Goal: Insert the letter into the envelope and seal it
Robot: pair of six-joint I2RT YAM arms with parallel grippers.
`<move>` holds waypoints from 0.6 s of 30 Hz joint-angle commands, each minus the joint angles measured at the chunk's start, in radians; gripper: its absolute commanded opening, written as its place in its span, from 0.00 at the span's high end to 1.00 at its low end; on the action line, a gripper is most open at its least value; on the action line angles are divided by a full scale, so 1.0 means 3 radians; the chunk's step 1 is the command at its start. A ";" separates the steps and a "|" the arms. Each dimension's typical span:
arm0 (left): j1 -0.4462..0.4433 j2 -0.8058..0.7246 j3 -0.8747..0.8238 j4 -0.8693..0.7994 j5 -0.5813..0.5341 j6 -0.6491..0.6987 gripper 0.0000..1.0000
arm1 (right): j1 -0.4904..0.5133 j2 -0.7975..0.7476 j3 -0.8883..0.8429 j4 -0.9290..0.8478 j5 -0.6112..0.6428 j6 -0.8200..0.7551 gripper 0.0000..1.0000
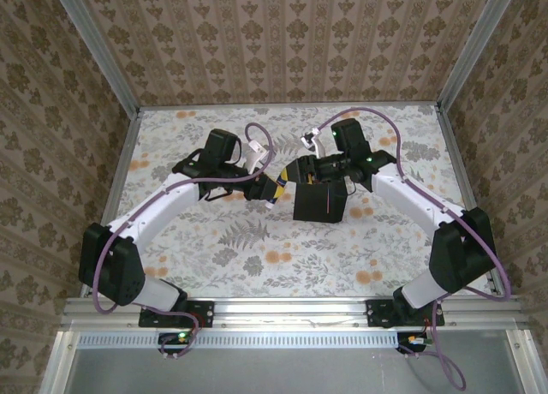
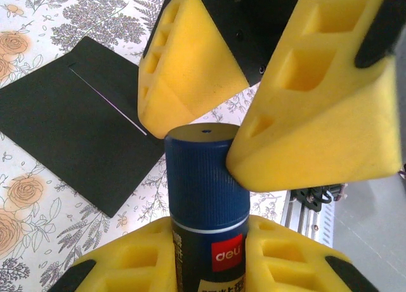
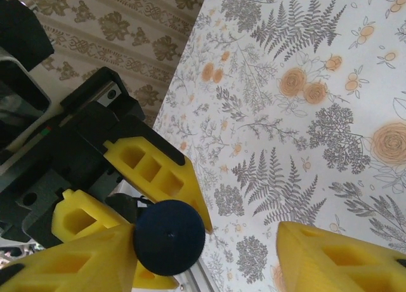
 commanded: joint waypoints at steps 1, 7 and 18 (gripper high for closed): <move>-0.0031 0.0045 0.0111 -0.0025 0.0132 0.0064 1.00 | 0.0030 0.0063 0.0117 0.0109 -0.0069 0.0036 0.45; -0.0031 0.0066 0.0113 0.0004 0.0144 0.0038 1.00 | 0.0042 0.0099 0.0136 0.0137 -0.0064 0.0051 0.54; -0.0031 0.0081 0.0124 0.0023 0.0140 0.0023 1.00 | 0.0059 0.0143 0.0142 0.0142 -0.0084 0.0077 0.60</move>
